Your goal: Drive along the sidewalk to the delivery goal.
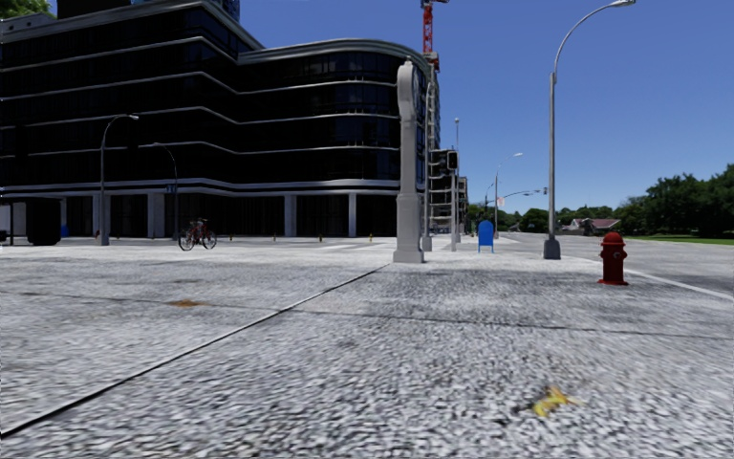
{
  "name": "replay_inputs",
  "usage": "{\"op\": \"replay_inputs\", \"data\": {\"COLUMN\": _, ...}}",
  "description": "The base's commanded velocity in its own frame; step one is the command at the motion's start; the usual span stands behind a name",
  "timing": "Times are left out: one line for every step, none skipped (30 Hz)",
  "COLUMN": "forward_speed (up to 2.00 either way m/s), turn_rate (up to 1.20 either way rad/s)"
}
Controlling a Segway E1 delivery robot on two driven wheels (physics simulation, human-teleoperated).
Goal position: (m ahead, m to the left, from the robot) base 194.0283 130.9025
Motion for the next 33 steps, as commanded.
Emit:
{"op": "replay_inputs", "data": {"forward_speed": 2.00, "turn_rate": 0.26}}
{"op": "replay_inputs", "data": {"forward_speed": 2.00, "turn_rate": 0.26}}
{"op": "replay_inputs", "data": {"forward_speed": 2.00, "turn_rate": 0.26}}
{"op": "replay_inputs", "data": {"forward_speed": 2.00, "turn_rate": 0.26}}
{"op": "replay_inputs", "data": {"forward_speed": 2.00, "turn_rate": 0.26}}
{"op": "replay_inputs", "data": {"forward_speed": 2.00, "turn_rate": 0.26}}
{"op": "replay_inputs", "data": {"forward_speed": 2.00, "turn_rate": 0.26}}
{"op": "replay_inputs", "data": {"forward_speed": 2.00, "turn_rate": 0.26}}
{"op": "replay_inputs", "data": {"forward_speed": 2.00, "turn_rate": 0.26}}
{"op": "replay_inputs", "data": {"forward_speed": 2.00, "turn_rate": 0.26}}
{"op": "replay_inputs", "data": {"forward_speed": 2.00, "turn_rate": 0.26}}
{"op": "replay_inputs", "data": {"forward_speed": 2.00, "turn_rate": 0.26}}
{"op": "replay_inputs", "data": {"forward_speed": 2.00, "turn_rate": 0.26}}
{"op": "replay_inputs", "data": {"forward_speed": 2.00, "turn_rate": 0.26}}
{"op": "replay_inputs", "data": {"forward_speed": 2.00, "turn_rate": 0.26}}
{"op": "replay_inputs", "data": {"forward_speed": 2.00, "turn_rate": 0.26}}
{"op": "replay_inputs", "data": {"forward_speed": 2.00, "turn_rate": 0.26}}
{"op": "replay_inputs", "data": {"forward_speed": 2.00, "turn_rate": 0.26}}
{"op": "replay_inputs", "data": {"forward_speed": 2.00, "turn_rate": 0.26}}
{"op": "replay_inputs", "data": {"forward_speed": 2.00, "turn_rate": 0.26}}
{"op": "replay_inputs", "data": {"forward_speed": 2.00, "turn_rate": 0.21}}
{"op": "replay_inputs", "data": {"forward_speed": 2.00, "turn_rate": 0.00}}
{"op": "replay_inputs", "data": {"forward_speed": 2.00, "turn_rate": 0.00}}
{"op": "replay_inputs", "data": {"forward_speed": 2.00, "turn_rate": 0.00}}
{"op": "replay_inputs", "data": {"forward_speed": 2.00, "turn_rate": 0.00}}
{"op": "replay_inputs", "data": {"forward_speed": 2.00, "turn_rate": 0.00}}
{"op": "replay_inputs", "data": {"forward_speed": 2.00, "turn_rate": 0.00}}
{"op": "replay_inputs", "data": {"forward_speed": 2.00, "turn_rate": 0.00}}
{"op": "replay_inputs", "data": {"forward_speed": 2.00, "turn_rate": 0.00}}
{"op": "replay_inputs", "data": {"forward_speed": 2.00, "turn_rate": 0.00}}
{"op": "replay_inputs", "data": {"forward_speed": 2.00, "turn_rate": 0.00}}
{"op": "replay_inputs", "data": {"forward_speed": 2.00, "turn_rate": 0.00}}
{"op": "replay_inputs", "data": {"forward_speed": 2.00, "turn_rate": 0.00}}
